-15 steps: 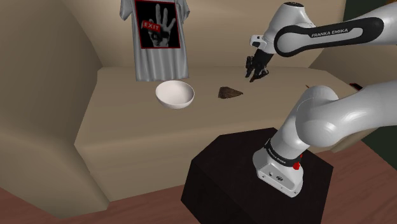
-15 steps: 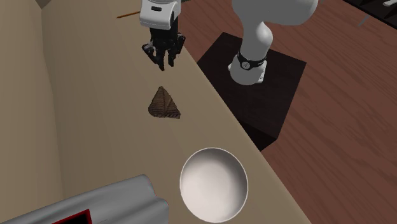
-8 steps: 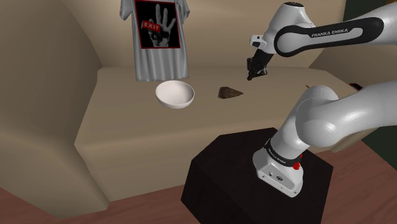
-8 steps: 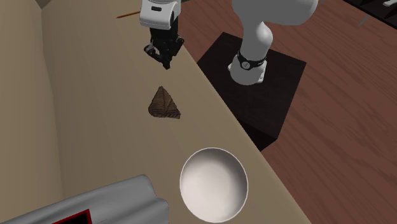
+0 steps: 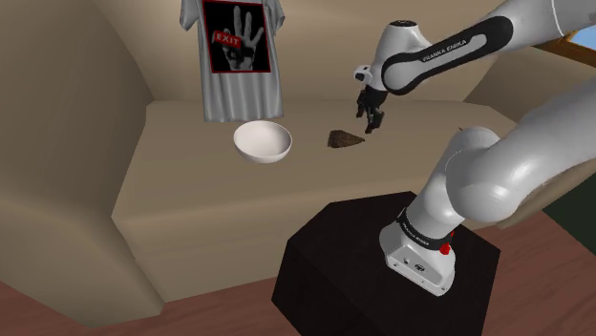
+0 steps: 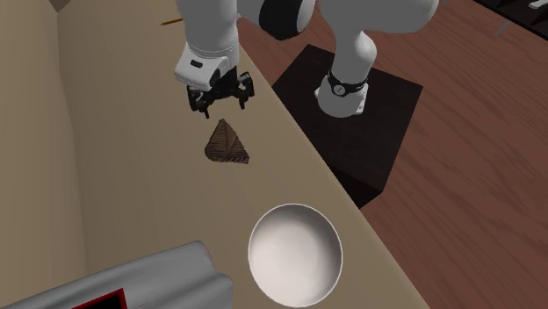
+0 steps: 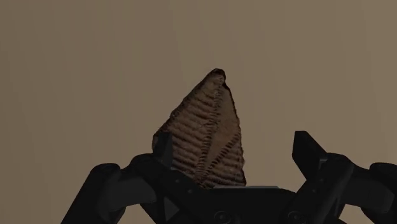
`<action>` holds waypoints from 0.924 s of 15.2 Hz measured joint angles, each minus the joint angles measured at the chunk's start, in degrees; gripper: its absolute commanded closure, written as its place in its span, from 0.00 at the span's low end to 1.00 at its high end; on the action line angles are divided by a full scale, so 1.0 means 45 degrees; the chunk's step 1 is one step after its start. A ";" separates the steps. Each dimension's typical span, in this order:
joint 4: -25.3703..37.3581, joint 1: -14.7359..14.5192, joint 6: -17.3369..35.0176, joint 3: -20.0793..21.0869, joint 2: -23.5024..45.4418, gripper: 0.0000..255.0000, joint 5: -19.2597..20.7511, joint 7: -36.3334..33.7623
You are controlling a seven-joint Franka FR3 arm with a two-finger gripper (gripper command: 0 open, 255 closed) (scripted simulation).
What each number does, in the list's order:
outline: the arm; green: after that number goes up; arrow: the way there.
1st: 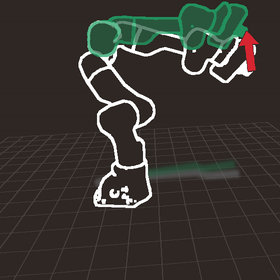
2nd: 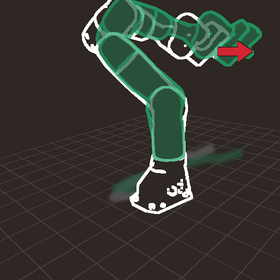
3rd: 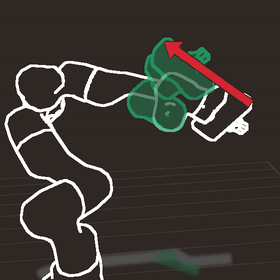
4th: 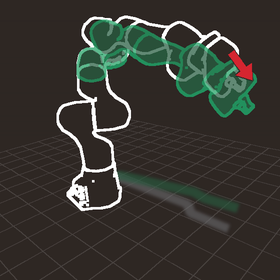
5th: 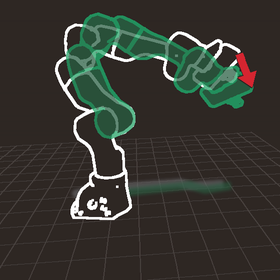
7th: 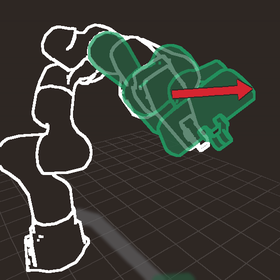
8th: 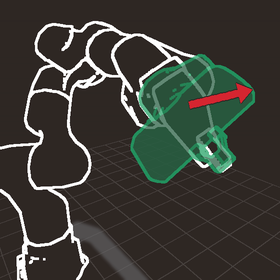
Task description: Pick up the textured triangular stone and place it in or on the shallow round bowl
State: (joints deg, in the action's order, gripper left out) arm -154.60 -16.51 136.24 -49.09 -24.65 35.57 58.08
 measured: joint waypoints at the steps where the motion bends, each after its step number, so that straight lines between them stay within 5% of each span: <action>1: 0.0217 -0.0280 0.0441 -0.0239 0.0963 0.00 -0.0402 -0.0588; 5: 0.0903 -0.1334 0.1812 -0.0904 0.4070 0.00 -0.2551 -0.1567; 14: 0.0730 -0.1555 0.3537 -0.1037 0.6116 0.00 -0.4733 -0.0250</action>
State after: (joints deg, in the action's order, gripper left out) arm -151.31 -23.51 152.15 -53.76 2.88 14.28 56.95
